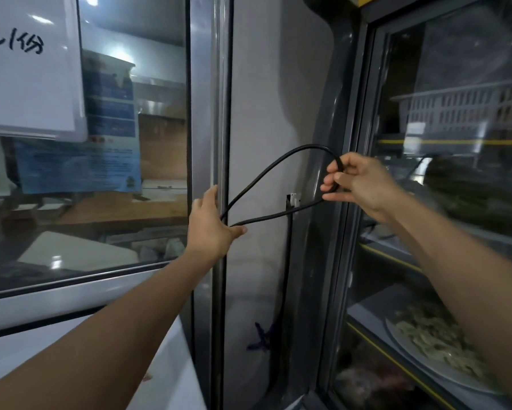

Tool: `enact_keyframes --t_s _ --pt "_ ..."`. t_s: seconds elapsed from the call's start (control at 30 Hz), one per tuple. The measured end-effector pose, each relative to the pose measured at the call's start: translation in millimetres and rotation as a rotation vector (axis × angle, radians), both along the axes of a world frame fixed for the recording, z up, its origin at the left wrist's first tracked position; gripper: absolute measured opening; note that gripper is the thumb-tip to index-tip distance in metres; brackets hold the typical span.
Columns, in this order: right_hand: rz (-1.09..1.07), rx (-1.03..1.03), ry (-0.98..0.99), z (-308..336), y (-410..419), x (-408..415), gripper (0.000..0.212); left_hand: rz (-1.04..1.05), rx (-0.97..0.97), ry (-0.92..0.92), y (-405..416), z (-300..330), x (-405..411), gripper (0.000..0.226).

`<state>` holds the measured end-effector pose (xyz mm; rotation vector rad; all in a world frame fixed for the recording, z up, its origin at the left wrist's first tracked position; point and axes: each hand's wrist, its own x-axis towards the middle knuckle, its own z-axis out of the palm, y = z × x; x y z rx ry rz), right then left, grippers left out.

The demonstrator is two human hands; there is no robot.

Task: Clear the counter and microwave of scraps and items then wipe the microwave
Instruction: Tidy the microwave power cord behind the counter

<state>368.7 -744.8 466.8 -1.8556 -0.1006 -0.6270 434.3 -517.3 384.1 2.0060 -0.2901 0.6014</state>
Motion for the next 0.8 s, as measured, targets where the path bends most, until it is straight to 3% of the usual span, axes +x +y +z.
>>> enact_keyframes --t_s 0.13,0.37,0.53,0.6,0.7,0.73,0.8 --pt "0.017 0.017 -0.019 -5 -3 -1 0.021 -0.085 0.083 0.058 3 6 9 0.083" --pt "-0.030 0.013 -0.009 -19 -8 3 0.022 -0.121 0.090 0.013 5 7 25 0.024" --pt "-0.088 -0.056 -0.002 -26 -5 13 0.021 -0.147 0.076 0.039 9 7 36 0.014" --pt "-0.196 -0.284 -0.011 -27 -2 17 0.032 -0.161 0.105 0.036 9 8 37 0.013" --pt "-0.412 -0.944 -0.078 -28 13 24 0.059 -0.164 0.154 0.014 7 10 39 0.013" --pt "-0.423 -1.105 -0.127 -30 21 30 0.059 -0.167 0.176 0.009 6 11 40 0.013" --pt "-0.366 -1.203 -0.179 -35 37 44 0.043 -0.173 0.212 -0.002 5 12 42 0.012"
